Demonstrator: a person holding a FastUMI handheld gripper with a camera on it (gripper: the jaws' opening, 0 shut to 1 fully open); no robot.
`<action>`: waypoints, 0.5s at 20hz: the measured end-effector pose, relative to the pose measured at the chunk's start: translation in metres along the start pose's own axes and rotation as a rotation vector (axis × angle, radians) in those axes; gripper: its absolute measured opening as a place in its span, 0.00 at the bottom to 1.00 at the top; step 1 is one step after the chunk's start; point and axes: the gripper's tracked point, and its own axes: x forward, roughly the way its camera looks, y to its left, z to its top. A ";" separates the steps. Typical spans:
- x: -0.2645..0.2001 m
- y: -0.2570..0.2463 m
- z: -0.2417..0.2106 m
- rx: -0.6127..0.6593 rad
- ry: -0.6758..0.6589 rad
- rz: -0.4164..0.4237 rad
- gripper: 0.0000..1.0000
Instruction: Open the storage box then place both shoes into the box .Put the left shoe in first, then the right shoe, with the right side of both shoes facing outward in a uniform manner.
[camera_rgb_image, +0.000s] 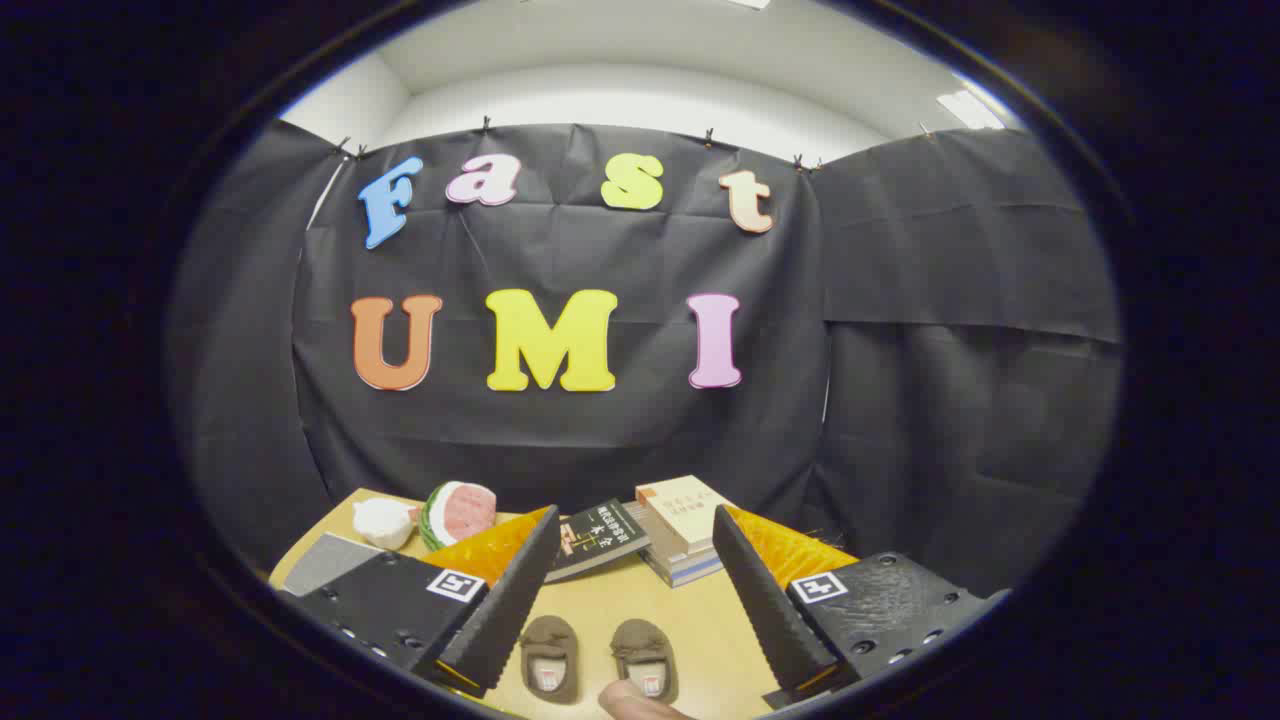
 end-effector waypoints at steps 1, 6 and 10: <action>0.002 -0.001 0.005 0.001 -0.008 0.005 0.95; 0.015 -0.005 0.019 0.008 -0.028 0.021 0.95; 0.027 0.001 0.017 0.000 -0.017 0.056 0.95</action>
